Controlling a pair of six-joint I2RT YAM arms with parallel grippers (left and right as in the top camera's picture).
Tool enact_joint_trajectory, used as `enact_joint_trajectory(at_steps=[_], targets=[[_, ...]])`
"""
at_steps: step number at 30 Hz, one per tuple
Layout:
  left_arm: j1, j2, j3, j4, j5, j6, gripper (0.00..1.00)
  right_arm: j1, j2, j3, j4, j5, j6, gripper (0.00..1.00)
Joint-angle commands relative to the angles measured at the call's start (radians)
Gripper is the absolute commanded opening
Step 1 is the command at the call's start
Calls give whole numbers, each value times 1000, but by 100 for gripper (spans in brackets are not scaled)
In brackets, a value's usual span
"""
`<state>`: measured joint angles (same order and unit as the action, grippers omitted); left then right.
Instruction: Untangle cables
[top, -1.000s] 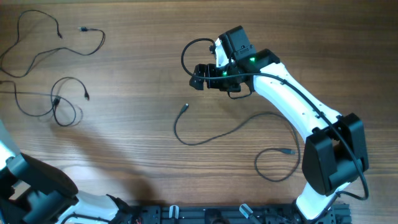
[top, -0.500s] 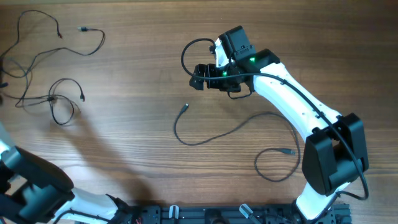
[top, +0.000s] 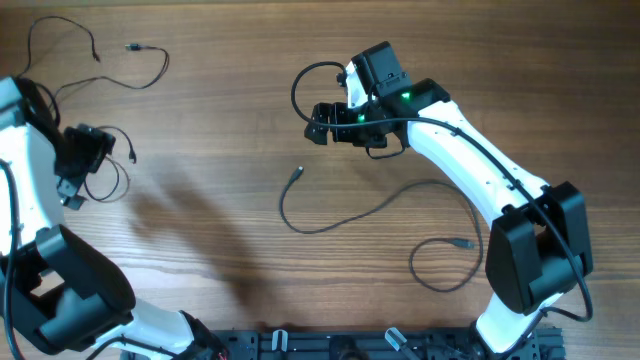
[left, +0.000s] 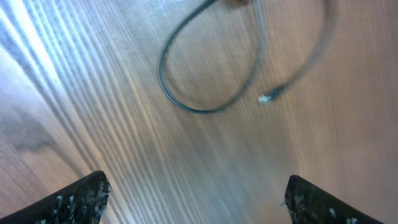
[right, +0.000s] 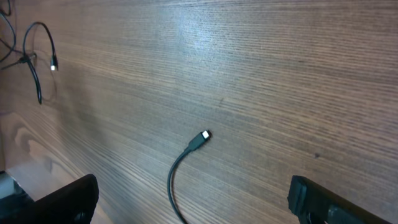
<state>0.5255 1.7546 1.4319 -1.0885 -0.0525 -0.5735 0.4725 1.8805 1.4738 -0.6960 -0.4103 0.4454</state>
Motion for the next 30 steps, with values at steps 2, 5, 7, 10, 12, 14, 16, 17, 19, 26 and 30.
enact_joint_trajectory(at_steps=[2, 5, 7, 10, 12, 14, 16, 17, 19, 26, 30], targets=[[-3, -6, -205, 230, -83, -6, 86, 2, 11, -10, 1, 11, 3, 100], [-3, -6, -273, 365, 61, 61, 73, 2, 11, -10, 1, 11, 3, 100], [-3, -6, -304, 419, 59, 66, 75, 1, 11, -10, 1, 11, 2, 100], [-3, -6, -331, 523, 59, 66, 72, 2, 11, -10, 1, 11, 2, 99], [-3, -4, -336, 587, 55, 73, 65, 2, 11, -10, 1, 11, 3, 99], [-3, 11, -336, 638, 52, 73, 62, 2, 11, -10, 1, 11, 2, 100], [-3, 30, -336, 655, 51, 74, 58, 1, 11, -10, 1, 11, 2, 100], [-3, 45, -336, 656, 51, 74, 58, 2, 11, -10, 1, 11, 3, 100], [-3, 76, -336, 660, 51, 74, 58, 1, 11, -10, 1, 11, 2, 100], [-3, 111, -336, 701, 52, 73, 33, 2, 11, -10, 1, 11, 3, 100], [-3, 111, -336, 718, 56, 60, 4, 1, 11, -10, 1, 11, 2, 100]])
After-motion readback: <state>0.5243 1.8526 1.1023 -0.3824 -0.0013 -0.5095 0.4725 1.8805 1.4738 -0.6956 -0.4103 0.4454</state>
